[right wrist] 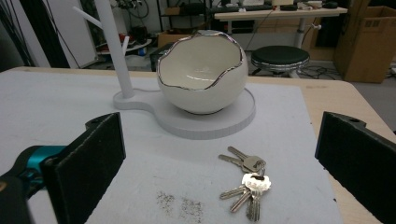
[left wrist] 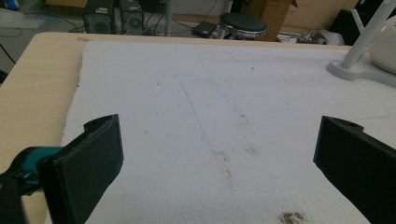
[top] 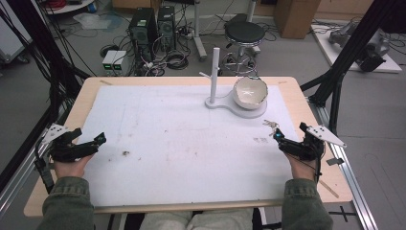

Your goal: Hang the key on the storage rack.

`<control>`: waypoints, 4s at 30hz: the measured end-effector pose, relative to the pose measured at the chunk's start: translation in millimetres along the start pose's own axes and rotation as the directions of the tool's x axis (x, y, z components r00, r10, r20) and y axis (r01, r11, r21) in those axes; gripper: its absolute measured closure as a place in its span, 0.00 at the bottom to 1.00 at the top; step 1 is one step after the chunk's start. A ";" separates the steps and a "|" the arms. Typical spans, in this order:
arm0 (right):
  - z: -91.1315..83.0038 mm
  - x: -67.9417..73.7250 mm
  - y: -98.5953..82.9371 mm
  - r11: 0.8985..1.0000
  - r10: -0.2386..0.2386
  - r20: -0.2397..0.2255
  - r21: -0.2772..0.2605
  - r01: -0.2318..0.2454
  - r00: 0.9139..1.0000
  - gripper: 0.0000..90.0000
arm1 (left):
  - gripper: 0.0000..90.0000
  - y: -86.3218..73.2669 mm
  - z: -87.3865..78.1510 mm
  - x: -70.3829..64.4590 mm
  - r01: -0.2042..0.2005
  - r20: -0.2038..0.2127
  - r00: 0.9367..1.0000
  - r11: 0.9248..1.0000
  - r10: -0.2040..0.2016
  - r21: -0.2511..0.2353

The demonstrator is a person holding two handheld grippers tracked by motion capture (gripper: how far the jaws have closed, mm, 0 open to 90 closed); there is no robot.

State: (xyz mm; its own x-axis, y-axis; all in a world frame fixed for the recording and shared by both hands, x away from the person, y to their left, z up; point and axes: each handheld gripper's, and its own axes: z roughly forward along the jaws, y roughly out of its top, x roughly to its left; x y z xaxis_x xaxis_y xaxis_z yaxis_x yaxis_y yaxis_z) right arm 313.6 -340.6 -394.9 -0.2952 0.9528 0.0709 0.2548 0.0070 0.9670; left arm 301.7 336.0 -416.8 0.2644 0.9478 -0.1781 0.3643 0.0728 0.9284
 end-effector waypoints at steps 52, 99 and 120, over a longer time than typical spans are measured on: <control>28.9 0.9 19.4 0.971 -0.077 -0.077 0.220 0.092 0.994 0.01 | 0.02 -0.9 4.4 -4.9 -0.038 0.004 0.999 0.999 0.038 0.028; 93.0 -20.4 62.8 0.863 -0.165 -0.101 0.468 0.193 0.981 0.01 | 0.02 -0.8 6.9 -6.5 -0.055 0.006 0.998 0.997 0.055 0.049; 122.1 -20.2 73.6 0.800 -0.186 -0.147 0.551 0.236 0.972 0.01 | 0.02 -0.8 7.0 -6.3 -0.051 0.005 0.999 0.997 0.051 0.051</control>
State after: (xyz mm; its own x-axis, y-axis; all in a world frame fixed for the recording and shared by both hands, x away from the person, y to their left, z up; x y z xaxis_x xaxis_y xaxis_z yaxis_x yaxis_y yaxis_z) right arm 450.7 -322.2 -355.0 -0.4694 0.8798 -0.0747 0.6418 0.3980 0.6555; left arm 306.0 327.8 -418.7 0.2870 0.9488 -0.1319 0.3949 0.0082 0.9187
